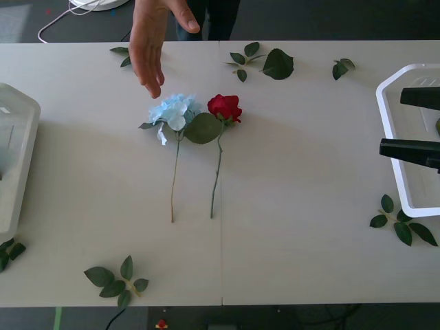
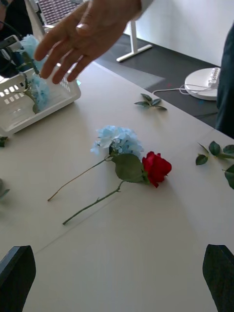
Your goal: Place the red flowers into the right box and the blue flowers into the left box. If a person shows an open palm, hand one flower to the person first, then continue sorting.
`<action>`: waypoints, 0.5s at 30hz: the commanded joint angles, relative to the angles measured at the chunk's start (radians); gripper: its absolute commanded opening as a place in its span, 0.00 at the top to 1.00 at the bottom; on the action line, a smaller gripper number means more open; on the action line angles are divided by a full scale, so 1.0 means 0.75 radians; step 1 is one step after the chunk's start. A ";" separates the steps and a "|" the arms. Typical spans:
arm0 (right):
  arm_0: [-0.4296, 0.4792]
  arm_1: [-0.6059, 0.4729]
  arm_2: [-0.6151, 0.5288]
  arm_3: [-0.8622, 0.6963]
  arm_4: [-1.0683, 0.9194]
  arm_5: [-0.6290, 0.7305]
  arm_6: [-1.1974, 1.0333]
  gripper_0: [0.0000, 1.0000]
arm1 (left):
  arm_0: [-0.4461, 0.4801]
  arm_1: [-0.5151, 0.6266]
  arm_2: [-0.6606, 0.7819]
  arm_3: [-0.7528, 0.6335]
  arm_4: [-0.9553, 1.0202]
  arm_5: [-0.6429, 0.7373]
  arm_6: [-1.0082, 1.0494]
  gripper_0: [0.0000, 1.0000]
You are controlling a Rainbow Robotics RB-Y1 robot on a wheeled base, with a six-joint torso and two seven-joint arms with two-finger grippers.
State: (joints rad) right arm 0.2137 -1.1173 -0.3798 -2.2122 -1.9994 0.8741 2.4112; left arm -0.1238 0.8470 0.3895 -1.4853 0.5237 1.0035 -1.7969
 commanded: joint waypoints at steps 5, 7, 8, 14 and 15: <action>-0.168 -0.038 0.208 0.076 0.081 -0.022 -0.343 0.00 | 0.010 0.045 -0.010 -0.012 -0.017 -0.019 -0.061 1.00; -0.248 -0.038 0.277 0.084 0.160 -0.020 -0.486 0.00 | 0.010 0.045 -0.010 -0.012 -0.017 -0.019 -0.061 1.00; -0.305 -0.038 0.326 0.090 0.220 -0.020 -0.583 0.00 | 0.010 0.045 -0.010 -0.012 -0.017 -0.019 -0.061 1.00; -0.604 -0.009 0.605 0.135 0.531 -0.018 -1.020 0.00 | 0.010 0.045 -0.010 -0.012 -0.017 -0.019 -0.061 1.00; -0.631 -0.007 0.633 0.143 0.559 -0.018 -1.059 0.00 | 0.010 0.045 -0.010 -0.012 -0.017 -0.019 -0.061 1.00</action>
State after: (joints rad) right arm -0.1524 -1.1180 0.0248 -2.1193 -1.6430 0.8684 1.7415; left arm -0.1238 0.8470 0.3893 -1.4852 0.5233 1.0033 -1.7969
